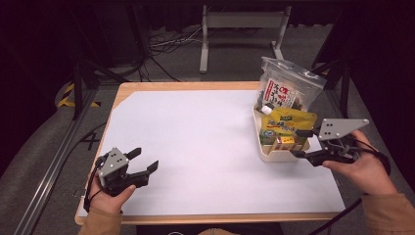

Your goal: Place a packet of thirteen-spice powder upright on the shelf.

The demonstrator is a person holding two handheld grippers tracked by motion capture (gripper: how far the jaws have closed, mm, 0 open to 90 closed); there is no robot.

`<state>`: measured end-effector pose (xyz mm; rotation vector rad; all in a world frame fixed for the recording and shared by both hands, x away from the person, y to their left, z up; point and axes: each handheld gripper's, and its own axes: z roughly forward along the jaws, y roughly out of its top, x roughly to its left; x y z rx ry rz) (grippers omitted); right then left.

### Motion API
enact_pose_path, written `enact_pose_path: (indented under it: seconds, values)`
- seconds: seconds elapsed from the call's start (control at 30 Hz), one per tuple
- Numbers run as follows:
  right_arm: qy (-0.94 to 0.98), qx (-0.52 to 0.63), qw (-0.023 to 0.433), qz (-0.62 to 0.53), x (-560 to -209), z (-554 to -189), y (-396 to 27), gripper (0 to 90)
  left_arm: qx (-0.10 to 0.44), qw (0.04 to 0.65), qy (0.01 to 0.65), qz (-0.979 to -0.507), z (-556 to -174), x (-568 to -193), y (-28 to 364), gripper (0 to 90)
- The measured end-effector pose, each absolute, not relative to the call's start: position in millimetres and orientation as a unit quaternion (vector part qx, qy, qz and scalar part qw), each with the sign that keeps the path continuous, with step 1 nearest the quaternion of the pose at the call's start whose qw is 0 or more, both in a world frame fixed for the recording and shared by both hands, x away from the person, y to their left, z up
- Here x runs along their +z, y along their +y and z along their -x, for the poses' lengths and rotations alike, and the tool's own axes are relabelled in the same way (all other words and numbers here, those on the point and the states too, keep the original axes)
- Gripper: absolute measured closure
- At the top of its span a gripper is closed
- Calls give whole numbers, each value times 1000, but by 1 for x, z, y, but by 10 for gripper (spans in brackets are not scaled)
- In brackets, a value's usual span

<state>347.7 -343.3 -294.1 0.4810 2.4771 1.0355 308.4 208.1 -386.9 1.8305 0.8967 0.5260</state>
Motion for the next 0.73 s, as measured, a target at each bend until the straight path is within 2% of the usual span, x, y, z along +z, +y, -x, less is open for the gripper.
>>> enact_pose_path:
  seconds: [0.47,0.73]
  values:
    - [854,401,206,-262,-351,-326,-369,355,220,488,376,-756,-309,-400,219,257]
    - [848,409,200,-270,-357,-324,-370,344,220,491,376,-754,-309,-399,221,256]
